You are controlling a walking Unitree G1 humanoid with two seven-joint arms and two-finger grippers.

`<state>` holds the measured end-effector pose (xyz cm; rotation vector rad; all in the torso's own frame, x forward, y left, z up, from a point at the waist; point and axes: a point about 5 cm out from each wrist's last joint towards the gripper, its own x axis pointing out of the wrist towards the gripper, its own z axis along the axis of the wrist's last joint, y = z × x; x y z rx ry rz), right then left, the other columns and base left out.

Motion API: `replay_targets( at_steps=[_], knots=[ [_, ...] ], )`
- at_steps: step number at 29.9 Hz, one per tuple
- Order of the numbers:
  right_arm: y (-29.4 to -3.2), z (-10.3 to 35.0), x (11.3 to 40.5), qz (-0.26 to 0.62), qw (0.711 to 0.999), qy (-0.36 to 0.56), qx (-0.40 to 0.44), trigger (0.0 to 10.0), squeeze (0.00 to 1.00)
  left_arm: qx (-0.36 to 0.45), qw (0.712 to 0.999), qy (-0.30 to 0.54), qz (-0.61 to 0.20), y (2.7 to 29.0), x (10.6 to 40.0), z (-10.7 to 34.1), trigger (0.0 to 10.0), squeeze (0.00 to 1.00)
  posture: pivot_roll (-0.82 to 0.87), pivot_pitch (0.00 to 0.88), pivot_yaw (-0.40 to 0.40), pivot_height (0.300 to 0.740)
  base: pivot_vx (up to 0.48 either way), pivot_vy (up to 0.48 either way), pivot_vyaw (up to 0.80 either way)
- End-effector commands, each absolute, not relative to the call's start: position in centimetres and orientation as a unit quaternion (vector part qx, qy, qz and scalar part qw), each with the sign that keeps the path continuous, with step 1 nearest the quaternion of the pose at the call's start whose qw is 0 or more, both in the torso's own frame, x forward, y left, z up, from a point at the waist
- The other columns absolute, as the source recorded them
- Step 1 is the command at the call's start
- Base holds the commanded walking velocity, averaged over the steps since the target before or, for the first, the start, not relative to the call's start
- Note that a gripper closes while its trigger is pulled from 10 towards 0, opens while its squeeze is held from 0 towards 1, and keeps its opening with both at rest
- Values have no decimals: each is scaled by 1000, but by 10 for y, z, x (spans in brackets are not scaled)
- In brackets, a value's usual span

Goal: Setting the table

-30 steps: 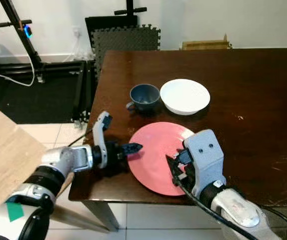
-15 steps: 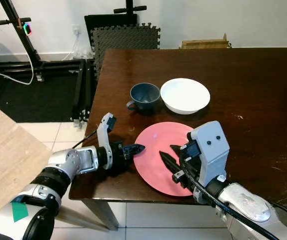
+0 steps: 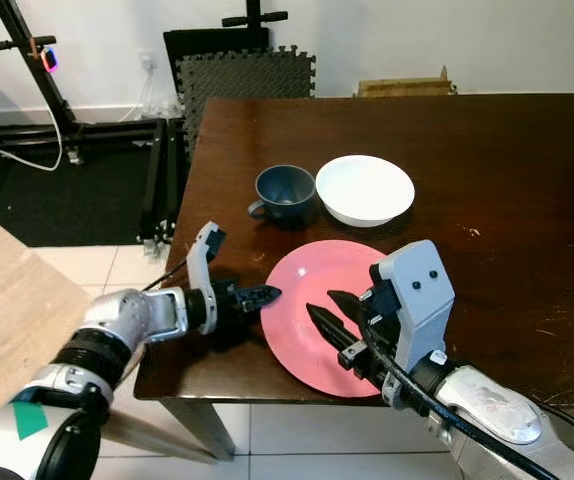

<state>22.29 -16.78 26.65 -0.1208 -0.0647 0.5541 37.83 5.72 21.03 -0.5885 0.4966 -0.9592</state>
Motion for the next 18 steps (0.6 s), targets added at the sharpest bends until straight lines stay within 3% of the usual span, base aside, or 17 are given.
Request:
replay_targets(
  at_steps=[1,7,14,16,18],
  knots=[
    [-166,267,223,280,958,-39,-52,10000,0,-281,811,231,-457,65,374,212,10000,0,-110,233,137,740,0,0,0],
    [-167,275,227,276,958,-67,-44,10000,0,-311,793,172,-495,77,366,252,10000,0,-89,207,129,740,0,0,0],
    [-179,313,233,216,957,-193,30,10000,0,-332,759,-3,-561,111,345,320,10000,0,-54,151,105,740,0,0,0],
    [-186,327,230,203,943,-246,97,10000,0,-309,766,-52,-561,122,337,331,10000,0,-50,142,104,740,0,0,0],
    [-187,329,228,200,939,-258,109,10000,0,-305,778,-70,-545,128,336,334,10000,0,-49,133,105,740,0,0,0]
  ],
)
